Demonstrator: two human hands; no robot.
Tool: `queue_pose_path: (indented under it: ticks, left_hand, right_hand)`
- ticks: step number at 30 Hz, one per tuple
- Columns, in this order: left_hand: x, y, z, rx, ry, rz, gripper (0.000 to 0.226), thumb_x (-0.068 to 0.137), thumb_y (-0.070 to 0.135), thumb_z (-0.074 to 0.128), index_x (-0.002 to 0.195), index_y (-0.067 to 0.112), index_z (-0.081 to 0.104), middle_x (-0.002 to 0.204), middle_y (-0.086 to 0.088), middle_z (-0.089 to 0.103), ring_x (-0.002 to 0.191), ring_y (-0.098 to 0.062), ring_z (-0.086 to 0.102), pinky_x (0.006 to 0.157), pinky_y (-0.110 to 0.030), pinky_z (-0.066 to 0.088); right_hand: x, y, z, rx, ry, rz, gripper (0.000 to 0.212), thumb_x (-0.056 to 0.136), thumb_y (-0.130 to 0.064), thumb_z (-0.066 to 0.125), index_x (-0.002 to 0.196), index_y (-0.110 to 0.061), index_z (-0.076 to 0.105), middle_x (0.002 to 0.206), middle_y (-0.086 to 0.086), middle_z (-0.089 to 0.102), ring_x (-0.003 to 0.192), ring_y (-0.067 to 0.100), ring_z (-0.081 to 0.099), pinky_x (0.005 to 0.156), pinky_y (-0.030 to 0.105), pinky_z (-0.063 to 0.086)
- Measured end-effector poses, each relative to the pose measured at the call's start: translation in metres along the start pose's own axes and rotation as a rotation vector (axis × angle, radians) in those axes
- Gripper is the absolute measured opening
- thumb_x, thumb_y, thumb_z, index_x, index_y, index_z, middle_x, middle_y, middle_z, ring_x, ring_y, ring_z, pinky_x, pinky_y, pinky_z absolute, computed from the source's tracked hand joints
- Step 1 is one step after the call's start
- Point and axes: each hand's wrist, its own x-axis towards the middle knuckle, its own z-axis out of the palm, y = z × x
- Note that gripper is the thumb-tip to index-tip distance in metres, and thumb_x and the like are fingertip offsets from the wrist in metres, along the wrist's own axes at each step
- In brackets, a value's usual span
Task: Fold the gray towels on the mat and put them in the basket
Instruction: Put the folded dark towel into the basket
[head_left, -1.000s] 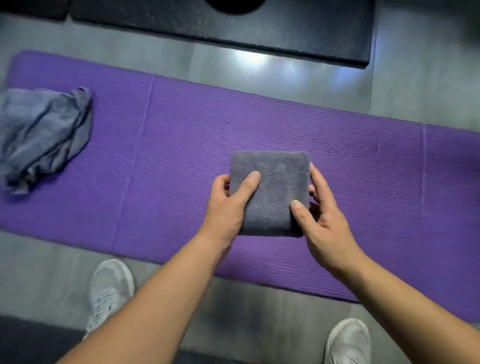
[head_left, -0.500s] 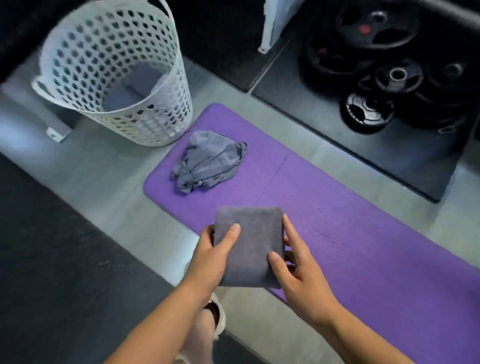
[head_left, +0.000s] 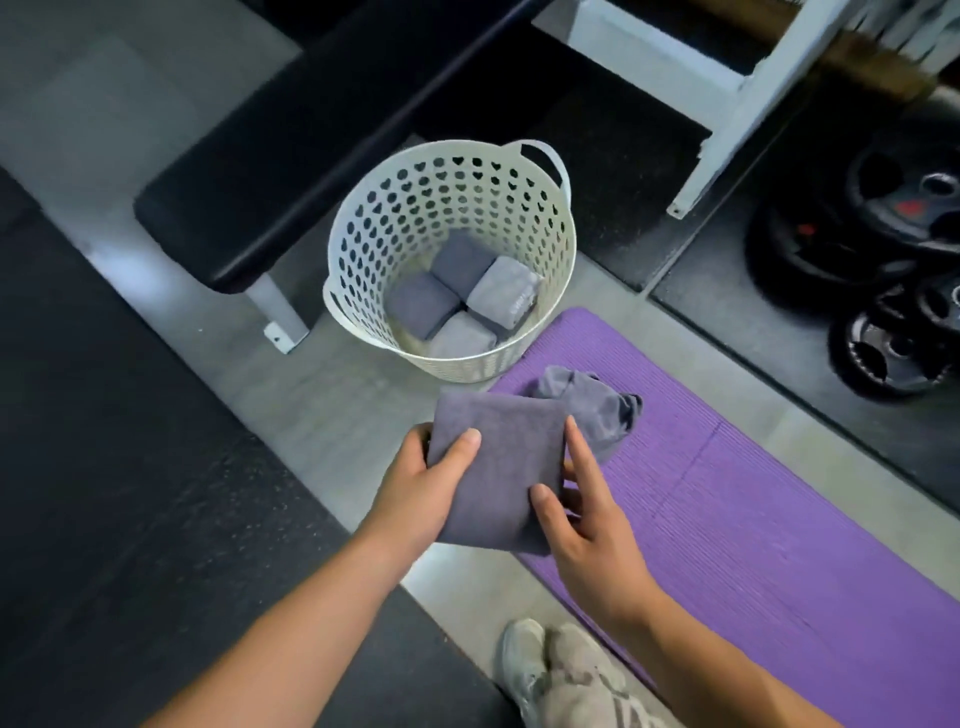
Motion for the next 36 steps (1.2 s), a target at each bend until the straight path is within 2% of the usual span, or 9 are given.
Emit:
queue_pose_path:
  ticks: [3, 9, 13, 16, 20, 23, 27, 32, 36]
  left_hand:
    - [0.034, 0.028, -0.025, 0.046, -0.024, 0.018, 0.055, 0.07, 0.063, 0.07, 0.11, 0.026, 0.067, 0.105, 0.008, 0.077, 0.099, -0.012, 0.073, 0.094, -0.043, 0.057]
    - [0.135, 0.071, -0.061, 0.142, -0.087, 0.012, 0.06, 0.068, 0.068, 0.066, 0.112, 0.028, 0.067, 0.107, 0.01, 0.076, 0.102, -0.011, 0.071, 0.096, -0.044, 0.056]
    - [0.222, 0.086, -0.073, 0.231, -0.146, 0.026, 0.039, 0.081, 0.058, 0.066, 0.105, 0.027, 0.067, 0.104, 0.011, 0.075, 0.1, -0.01, 0.07, 0.094, -0.041, 0.057]
    - [0.281, 0.09, -0.075, 0.299, -0.188, 0.038, 0.05, 0.075, 0.064, 0.062, 0.108, 0.027, 0.068, 0.106, 0.01, 0.075, 0.102, -0.012, 0.07, 0.095, -0.042, 0.056]
    - [0.347, 0.084, -0.065, 0.293, -0.281, -0.022, 0.045, 0.087, 0.057, 0.065, 0.116, 0.023, 0.066, 0.109, 0.007, 0.074, 0.105, -0.013, 0.07, 0.095, -0.036, 0.056]
    - [0.389, 0.073, -0.055, 0.352, -0.341, -0.062, 0.024, 0.101, 0.043, 0.057, 0.118, 0.025, 0.059, 0.108, 0.013, 0.067, 0.102, -0.004, 0.064, 0.083, -0.02, 0.05]
    - [0.439, 0.052, -0.041, 0.469, -0.383, -0.122, 0.047, 0.096, 0.055, 0.059, 0.13, 0.022, 0.061, 0.12, 0.005, 0.069, 0.114, -0.017, 0.064, 0.107, -0.041, 0.048]
    - [0.496, 0.021, -0.021, 0.624, -0.493, -0.136, 0.053, 0.096, 0.056, 0.057, 0.132, 0.019, 0.061, 0.127, 0.001, 0.067, 0.118, -0.02, 0.061, 0.108, -0.041, 0.046]
    - [0.545, -0.033, -0.017, 0.688, -0.508, -0.142, 0.093, 0.068, 0.082, 0.053, 0.137, 0.019, 0.057, 0.134, -0.002, 0.064, 0.122, -0.022, 0.061, 0.107, -0.045, 0.048]
  right_hand:
    - [0.036, -0.02, 0.021, -0.001, 0.026, -0.014, 0.07, 0.097, -0.037, 0.058, 0.151, -0.06, 0.02, 0.131, -0.008, 0.057, 0.11, 0.008, 0.063, 0.091, 0.028, 0.055]
    - [0.126, -0.046, 0.065, 0.073, 0.071, 0.053, 0.069, 0.101, -0.019, 0.056, 0.153, -0.049, 0.023, 0.129, -0.016, 0.06, 0.113, -0.002, 0.062, 0.087, 0.015, 0.053]
    - [0.202, -0.038, 0.089, 0.042, 0.109, 0.092, 0.071, 0.102, -0.02, 0.055, 0.154, -0.051, 0.018, 0.137, -0.018, 0.058, 0.112, -0.004, 0.063, 0.099, 0.028, 0.054]
    - [0.25, -0.025, 0.099, -0.059, 0.09, 0.116, 0.079, 0.102, -0.028, 0.055, 0.153, -0.059, 0.004, 0.127, -0.028, 0.058, 0.103, -0.004, 0.065, 0.101, 0.033, 0.053]
    - [0.299, -0.011, 0.1, -0.207, 0.052, 0.191, 0.093, 0.097, -0.038, 0.063, 0.153, -0.056, -0.008, 0.121, -0.008, 0.066, 0.089, 0.002, 0.068, 0.091, 0.029, 0.055]
    - [0.332, 0.005, 0.096, -0.258, -0.007, 0.229, 0.109, 0.091, -0.039, 0.071, 0.155, -0.047, -0.017, 0.148, -0.003, 0.051, 0.116, 0.015, 0.065, 0.1, 0.038, 0.052]
    - [0.374, 0.031, 0.095, -0.319, -0.008, 0.36, 0.119, 0.088, -0.035, 0.075, 0.155, -0.038, -0.024, 0.148, 0.007, 0.052, 0.12, 0.025, 0.062, 0.102, 0.039, 0.05]
    - [0.417, 0.075, 0.101, -0.242, -0.012, 0.536, 0.131, 0.083, -0.021, 0.08, 0.154, -0.027, -0.029, 0.143, 0.008, 0.054, 0.104, 0.019, 0.06, 0.075, 0.024, 0.052]
    - [0.434, 0.107, 0.116, -0.211, 0.004, 0.601, 0.136, 0.08, -0.018, 0.081, 0.152, -0.025, -0.034, 0.138, 0.008, 0.056, 0.097, 0.016, 0.056, 0.069, 0.02, 0.046]
